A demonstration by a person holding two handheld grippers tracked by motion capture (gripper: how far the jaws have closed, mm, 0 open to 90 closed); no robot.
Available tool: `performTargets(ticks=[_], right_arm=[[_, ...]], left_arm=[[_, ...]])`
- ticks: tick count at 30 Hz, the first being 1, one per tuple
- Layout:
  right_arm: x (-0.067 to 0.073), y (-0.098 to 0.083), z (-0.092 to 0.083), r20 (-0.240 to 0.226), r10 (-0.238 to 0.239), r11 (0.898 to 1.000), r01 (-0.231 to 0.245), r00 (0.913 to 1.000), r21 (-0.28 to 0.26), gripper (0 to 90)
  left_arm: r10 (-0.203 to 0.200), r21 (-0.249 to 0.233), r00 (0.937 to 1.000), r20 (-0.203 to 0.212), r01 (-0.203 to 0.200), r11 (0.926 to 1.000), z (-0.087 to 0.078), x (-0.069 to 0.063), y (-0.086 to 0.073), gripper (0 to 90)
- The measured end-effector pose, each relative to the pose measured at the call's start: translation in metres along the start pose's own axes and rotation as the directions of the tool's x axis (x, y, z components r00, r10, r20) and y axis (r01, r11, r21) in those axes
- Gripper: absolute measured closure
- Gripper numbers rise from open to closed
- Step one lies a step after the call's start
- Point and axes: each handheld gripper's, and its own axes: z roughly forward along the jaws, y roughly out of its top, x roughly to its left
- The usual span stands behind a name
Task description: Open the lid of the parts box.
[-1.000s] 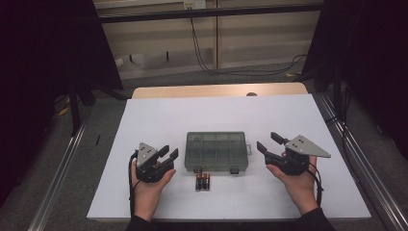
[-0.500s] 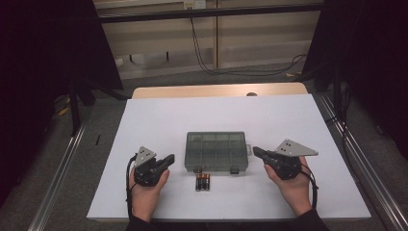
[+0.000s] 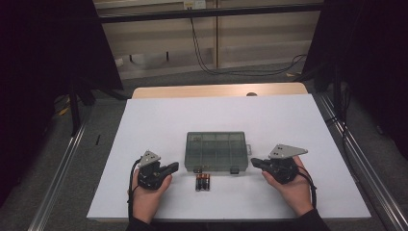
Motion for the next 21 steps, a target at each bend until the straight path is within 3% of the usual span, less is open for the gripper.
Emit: performTargets(ticks=[3,8,21], right_arm=[[-0.001,-0.002,0.004,-0.017,0.001,0.999,0.000,0.9999,0.055,90.0],[0.000,-0.004,0.008,-0.034,-0.008,0.996,0.011,0.9994,0.089,90.0],[0.003,-0.004,0.010,-0.058,-0.011,0.995,0.017,0.9983,0.101,90.0]], left_arm=[[-0.007,0.011,1.0000,-0.005,0.007,0.9999,0.003,0.000,-0.001,90.0],[0.000,0.024,1.0000,0.002,0.000,0.9997,0.007,0.000,-0.001,90.0],[0.008,0.029,0.9999,0.014,-0.008,0.9995,0.011,-0.002,-0.001,90.0]])
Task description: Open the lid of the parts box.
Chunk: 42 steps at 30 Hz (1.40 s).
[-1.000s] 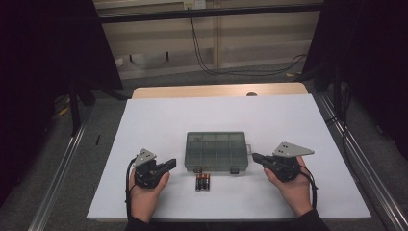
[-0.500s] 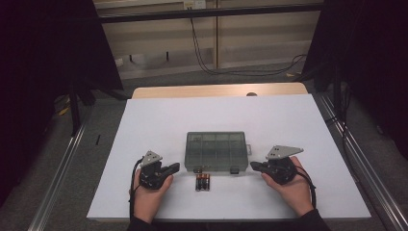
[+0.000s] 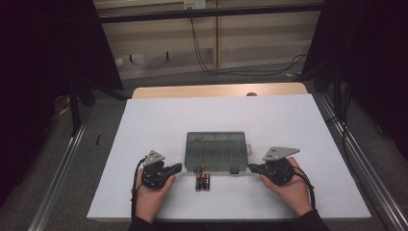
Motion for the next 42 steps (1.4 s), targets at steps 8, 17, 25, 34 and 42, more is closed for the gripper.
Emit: performTargets(ticks=[8,17,25,34,42], right_arm=[[0.000,0.001,-0.001,-0.009,-0.002,1.000,0.001,1.0000,-0.014,90.0],[-0.001,0.004,-0.004,-0.029,0.011,0.999,-0.013,0.9995,-0.052,90.0],[0.000,0.008,-0.005,-0.028,0.007,0.997,-0.009,0.9996,-0.077,90.0],[-0.001,0.014,-0.008,-0.018,0.011,0.993,-0.013,0.9998,-0.116,90.0],[-0.002,0.017,-0.010,-0.015,0.028,0.989,-0.030,0.9995,-0.146,90.0]], left_arm=[[0.007,0.004,0.9999,0.013,-0.007,1.0000,0.001,0.000,0.000,90.0],[0.008,0.001,0.9998,0.017,-0.008,1.0000,0.001,-0.001,0.000,90.0],[0.012,-0.014,0.9997,0.023,-0.011,0.9998,-0.001,0.002,0.002,90.0],[0.023,-0.066,0.9983,0.053,-0.020,0.9977,-0.006,0.000,0.009,90.0],[0.043,-0.109,0.9966,0.071,-0.036,0.9934,-0.008,-0.005,0.017,90.0]])
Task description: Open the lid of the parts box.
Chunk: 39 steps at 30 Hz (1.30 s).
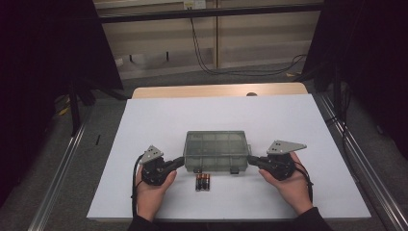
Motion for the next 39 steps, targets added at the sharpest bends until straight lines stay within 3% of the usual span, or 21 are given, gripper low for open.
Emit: performTargets(ticks=[4,10,21,30,39], right_arm=[[-0.002,0.003,0.000,-0.019,0.040,0.999,-0.041,0.9990,-0.029,90.0],[-0.001,0.009,0.000,0.004,0.022,0.999,-0.022,0.9998,-0.041,90.0],[-0.003,0.022,-0.004,0.044,0.038,0.994,-0.034,0.9983,-0.100,90.0],[-0.001,0.037,-0.003,0.072,0.015,0.993,-0.006,0.9973,-0.118,90.0],[-0.004,0.045,-0.003,0.084,0.024,0.990,-0.012,0.9962,-0.141,90.0]], left_arm=[[-0.005,-0.004,1.0000,0.001,0.005,1.0000,0.005,-0.003,0.002,90.0],[0.009,-0.025,0.9999,-0.005,-0.009,0.9996,0.006,-0.006,0.009,90.0],[-0.016,-0.060,0.9998,-0.014,0.015,0.9981,0.009,-0.002,0.019,90.0],[-0.022,-0.090,0.9995,-0.023,0.020,0.9958,0.010,0.002,0.030,90.0],[0.001,-0.109,0.9993,-0.037,-0.005,0.9940,0.014,-0.001,0.042,90.0]])
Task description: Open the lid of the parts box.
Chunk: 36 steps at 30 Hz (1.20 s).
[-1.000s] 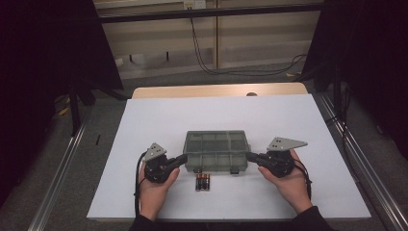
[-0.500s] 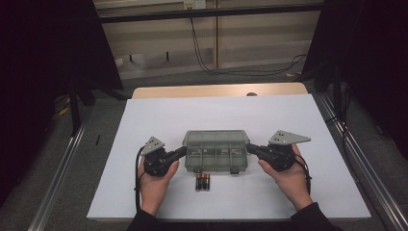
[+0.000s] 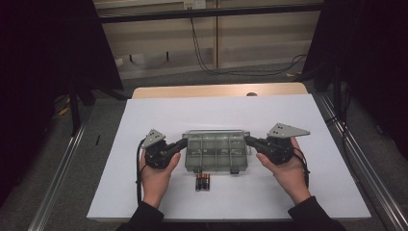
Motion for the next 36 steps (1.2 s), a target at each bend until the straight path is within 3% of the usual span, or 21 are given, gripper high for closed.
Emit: performTargets(ticks=[20,29,33,36], right_arm=[[-0.008,0.014,0.009,0.024,0.005,1.000,-0.005,0.9997,-0.024,90.0],[-0.010,0.020,0.014,0.037,-0.002,1.000,0.003,0.9993,-0.025,90.0],[-0.012,0.023,0.015,0.039,-0.001,1.000,0.002,0.9992,-0.026,90.0],[-0.015,0.027,0.016,0.049,-0.005,1.000,0.007,0.9988,-0.026,90.0]], left_arm=[[0.016,-0.035,0.9995,-0.028,-0.017,0.9993,0.013,0.001,0.021,90.0],[0.009,-0.048,0.9997,-0.023,-0.010,0.9988,0.012,0.001,0.021,89.5],[-0.025,-0.062,0.9995,-0.017,0.024,0.9978,0.007,0.006,0.016,85.0],[-0.060,-0.052,0.9977,-0.031,0.059,0.9969,0.003,0.018,0.011,76.2]])
